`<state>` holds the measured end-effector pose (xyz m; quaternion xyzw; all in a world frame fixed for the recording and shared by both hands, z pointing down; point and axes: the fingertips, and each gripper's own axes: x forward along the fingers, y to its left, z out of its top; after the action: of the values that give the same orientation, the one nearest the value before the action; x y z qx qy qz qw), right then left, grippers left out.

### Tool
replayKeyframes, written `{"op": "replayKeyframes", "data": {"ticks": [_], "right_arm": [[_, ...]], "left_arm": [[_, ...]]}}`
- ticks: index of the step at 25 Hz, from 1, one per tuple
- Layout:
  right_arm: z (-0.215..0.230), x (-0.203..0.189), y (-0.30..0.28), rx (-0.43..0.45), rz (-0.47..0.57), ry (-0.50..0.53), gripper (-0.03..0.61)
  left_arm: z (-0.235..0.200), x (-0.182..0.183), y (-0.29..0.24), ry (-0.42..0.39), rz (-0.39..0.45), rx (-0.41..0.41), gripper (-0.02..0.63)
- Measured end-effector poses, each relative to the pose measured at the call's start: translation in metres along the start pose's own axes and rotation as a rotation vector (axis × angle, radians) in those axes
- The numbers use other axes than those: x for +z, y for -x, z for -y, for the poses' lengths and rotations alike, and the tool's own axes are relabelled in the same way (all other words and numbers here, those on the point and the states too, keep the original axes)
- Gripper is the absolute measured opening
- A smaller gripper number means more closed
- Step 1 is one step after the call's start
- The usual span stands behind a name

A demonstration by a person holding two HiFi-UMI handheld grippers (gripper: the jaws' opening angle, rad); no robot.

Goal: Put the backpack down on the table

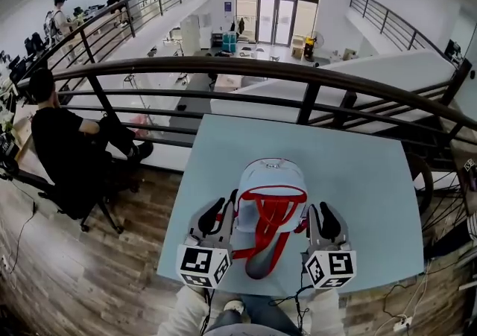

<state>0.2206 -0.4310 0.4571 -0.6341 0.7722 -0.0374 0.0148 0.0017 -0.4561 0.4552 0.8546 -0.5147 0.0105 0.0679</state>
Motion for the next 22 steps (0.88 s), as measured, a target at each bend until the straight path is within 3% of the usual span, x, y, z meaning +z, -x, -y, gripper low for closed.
{"op": "replayKeyframes", "data": {"ticks": [3,5,8,22], "right_arm": [[-0.001,0.025,0.011,-0.031,0.036,0.040,0.113],[-0.003,0.039,0.020,-0.048,0.064,0.045,0.058],[-0.008,0.048,0.033,-0.055,0.095,0.034,0.027],[-0.020,0.065,0.061,-0.087,0.120,0.048,0.012]], "left_arm": [[0.008,0.018,0.005,-0.040,0.018,0.001,0.043],[0.013,0.028,0.012,-0.040,0.039,-0.006,0.040],[0.017,0.035,0.022,-0.033,0.060,-0.007,0.035],[0.022,0.052,0.049,-0.019,0.084,-0.018,0.023]]}}
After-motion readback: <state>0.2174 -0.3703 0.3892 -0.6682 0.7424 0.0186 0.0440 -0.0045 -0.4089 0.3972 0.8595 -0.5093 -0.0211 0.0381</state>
